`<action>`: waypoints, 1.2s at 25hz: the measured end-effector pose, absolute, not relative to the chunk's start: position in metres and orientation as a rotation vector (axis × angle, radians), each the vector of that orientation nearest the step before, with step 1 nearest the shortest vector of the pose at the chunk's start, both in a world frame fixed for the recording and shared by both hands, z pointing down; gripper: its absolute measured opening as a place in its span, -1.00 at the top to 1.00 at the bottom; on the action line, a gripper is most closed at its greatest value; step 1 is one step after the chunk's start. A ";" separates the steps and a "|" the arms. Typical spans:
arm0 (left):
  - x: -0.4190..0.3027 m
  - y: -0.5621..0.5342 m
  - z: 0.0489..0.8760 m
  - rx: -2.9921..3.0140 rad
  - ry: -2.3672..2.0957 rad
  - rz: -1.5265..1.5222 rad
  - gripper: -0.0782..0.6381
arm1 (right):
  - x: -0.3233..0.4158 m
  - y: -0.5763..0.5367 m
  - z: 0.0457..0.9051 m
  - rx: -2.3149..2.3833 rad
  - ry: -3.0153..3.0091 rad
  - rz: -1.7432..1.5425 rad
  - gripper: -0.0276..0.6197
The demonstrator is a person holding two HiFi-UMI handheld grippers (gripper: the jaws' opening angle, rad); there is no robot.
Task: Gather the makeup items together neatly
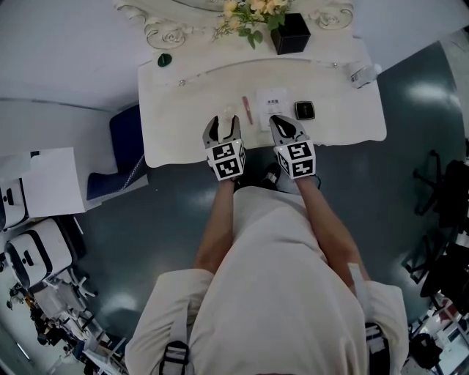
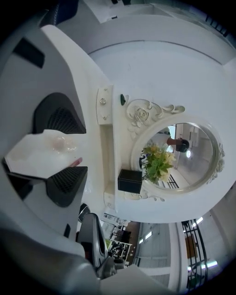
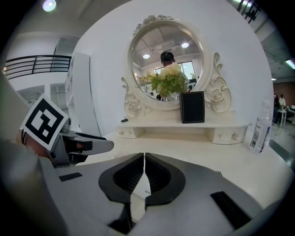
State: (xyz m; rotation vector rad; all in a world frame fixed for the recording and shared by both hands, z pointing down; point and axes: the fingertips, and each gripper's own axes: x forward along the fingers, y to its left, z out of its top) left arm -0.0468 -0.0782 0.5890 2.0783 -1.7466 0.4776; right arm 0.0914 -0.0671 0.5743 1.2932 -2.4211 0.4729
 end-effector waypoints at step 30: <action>-0.062 -0.003 0.564 2.237 -1.540 0.477 0.65 | 0.084 -0.008 0.568 1.482 -2.182 0.526 0.77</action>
